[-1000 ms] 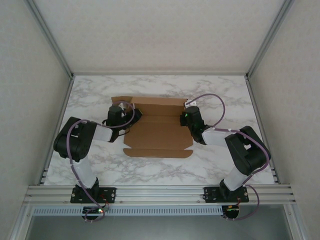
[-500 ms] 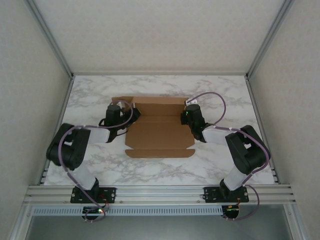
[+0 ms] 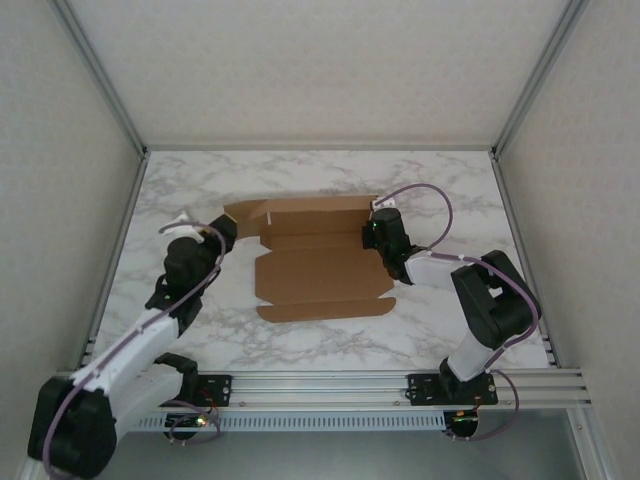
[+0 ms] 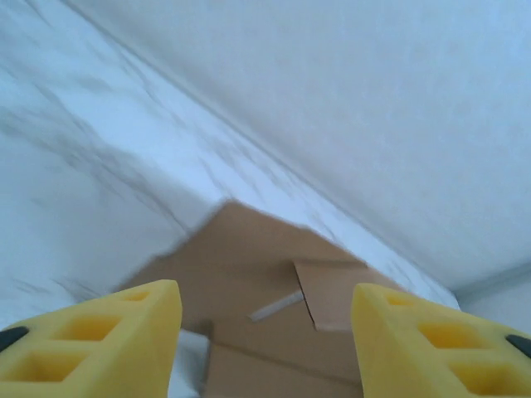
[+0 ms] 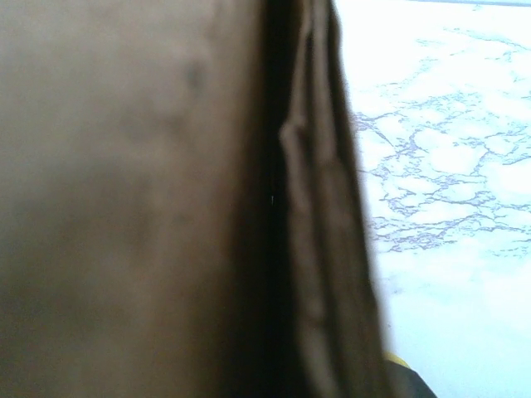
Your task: Fold the paper box
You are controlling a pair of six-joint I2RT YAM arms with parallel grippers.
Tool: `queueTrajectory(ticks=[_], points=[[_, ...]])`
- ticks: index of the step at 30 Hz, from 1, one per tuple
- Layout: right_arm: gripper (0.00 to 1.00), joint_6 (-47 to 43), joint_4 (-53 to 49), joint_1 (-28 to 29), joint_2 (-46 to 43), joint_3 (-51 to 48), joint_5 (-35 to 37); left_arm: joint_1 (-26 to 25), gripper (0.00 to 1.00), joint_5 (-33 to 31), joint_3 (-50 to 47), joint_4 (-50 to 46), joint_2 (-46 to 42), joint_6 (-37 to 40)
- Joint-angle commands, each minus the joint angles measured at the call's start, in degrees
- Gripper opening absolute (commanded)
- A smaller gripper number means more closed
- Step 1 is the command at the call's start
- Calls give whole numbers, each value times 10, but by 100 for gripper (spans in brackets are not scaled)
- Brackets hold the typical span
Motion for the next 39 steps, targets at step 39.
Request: queueTrajectory(ticks=[39], points=[[0, -6, -77, -13, -14, -2, -42, 125, 63, 333, 126, -36, 221, 312]])
